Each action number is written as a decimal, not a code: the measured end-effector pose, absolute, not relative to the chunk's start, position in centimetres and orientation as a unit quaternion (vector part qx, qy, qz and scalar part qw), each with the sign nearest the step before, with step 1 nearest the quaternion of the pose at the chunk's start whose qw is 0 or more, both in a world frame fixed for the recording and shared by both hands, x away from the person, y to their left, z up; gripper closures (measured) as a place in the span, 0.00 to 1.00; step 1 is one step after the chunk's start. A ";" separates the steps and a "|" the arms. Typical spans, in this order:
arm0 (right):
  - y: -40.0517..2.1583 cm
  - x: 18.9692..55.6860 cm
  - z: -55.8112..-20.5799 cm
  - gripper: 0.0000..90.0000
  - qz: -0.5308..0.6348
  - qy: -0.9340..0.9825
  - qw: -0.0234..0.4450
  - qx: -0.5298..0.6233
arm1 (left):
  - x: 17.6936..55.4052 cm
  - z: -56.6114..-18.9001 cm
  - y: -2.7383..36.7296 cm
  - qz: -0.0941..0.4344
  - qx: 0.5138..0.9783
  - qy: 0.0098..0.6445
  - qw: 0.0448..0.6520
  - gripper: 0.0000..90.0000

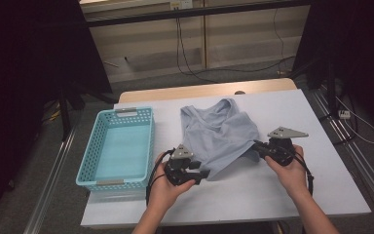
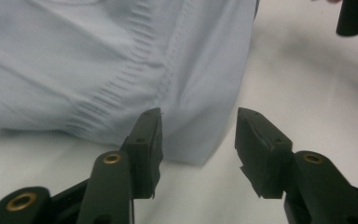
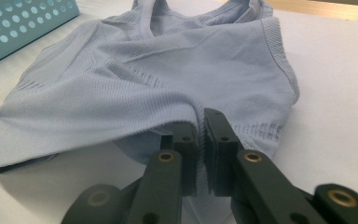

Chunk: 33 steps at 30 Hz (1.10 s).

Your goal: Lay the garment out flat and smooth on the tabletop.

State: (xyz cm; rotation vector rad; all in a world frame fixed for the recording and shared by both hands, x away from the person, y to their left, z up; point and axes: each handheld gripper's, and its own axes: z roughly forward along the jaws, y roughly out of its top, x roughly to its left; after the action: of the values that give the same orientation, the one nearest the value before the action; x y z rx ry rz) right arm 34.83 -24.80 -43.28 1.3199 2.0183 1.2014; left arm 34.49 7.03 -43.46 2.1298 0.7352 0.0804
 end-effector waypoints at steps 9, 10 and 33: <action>-24.8 34.7 -43.4 0.94 0.432 0.732 0.223 0.478 | 34.5 -46.2 5.5 0.047 0.875 0.276 0.394 0.51; -24.8 34.7 -43.5 0.93 0.432 0.732 0.223 0.478 | 34.4 -46.3 5.4 0.055 0.875 0.276 0.395 0.51; -24.7 34.7 -44.2 0.86 0.415 0.744 0.227 0.472 | 35.4 -43.4 7.2 0.063 0.848 0.324 0.416 0.95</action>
State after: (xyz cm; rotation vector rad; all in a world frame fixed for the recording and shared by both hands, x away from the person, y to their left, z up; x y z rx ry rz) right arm 34.67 -24.71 -44.23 1.2995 2.0513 1.1428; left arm 35.44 7.16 -43.42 2.1283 0.8125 0.1572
